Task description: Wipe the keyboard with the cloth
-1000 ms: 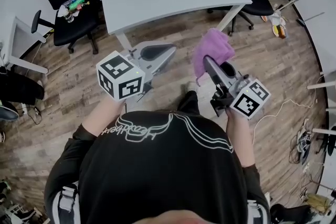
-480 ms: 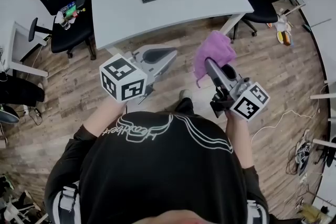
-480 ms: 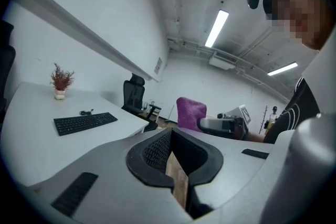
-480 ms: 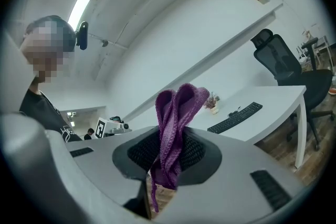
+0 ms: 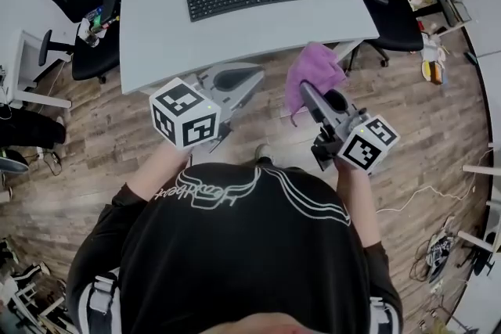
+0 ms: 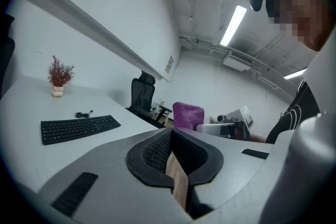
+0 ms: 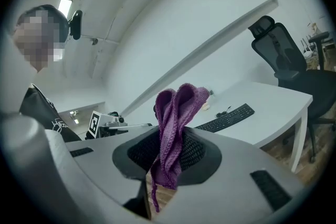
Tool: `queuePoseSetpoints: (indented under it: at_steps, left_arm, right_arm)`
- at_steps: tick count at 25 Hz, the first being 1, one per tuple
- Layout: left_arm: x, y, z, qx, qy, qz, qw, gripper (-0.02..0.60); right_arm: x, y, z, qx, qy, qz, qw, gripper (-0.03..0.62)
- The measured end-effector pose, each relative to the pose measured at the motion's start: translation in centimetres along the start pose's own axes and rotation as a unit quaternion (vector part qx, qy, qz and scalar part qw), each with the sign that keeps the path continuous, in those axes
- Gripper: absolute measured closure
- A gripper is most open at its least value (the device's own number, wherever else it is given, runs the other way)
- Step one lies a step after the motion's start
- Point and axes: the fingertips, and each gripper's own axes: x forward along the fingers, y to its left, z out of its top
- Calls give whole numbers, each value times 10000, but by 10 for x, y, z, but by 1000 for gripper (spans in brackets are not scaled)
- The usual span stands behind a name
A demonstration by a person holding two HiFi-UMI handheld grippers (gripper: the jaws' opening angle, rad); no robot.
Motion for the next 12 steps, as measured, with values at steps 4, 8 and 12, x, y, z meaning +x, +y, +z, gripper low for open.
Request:
queuePoseSetpoints:
  at_steps: [4,8,12]
  left_arm:
    - [32,18,6,-79,15,242,9997,575]
    - [43,30,11,-106,-69,433,9990,575]
    - [48,49,15,-140,-104,631,9979,575]
  right_arm:
    - [7,-35,18,135,95,226,9996,531]
    - [16,-54,27,139,190,395,9989,531]
    - [32,-70,33,230,210,496,9983,531]
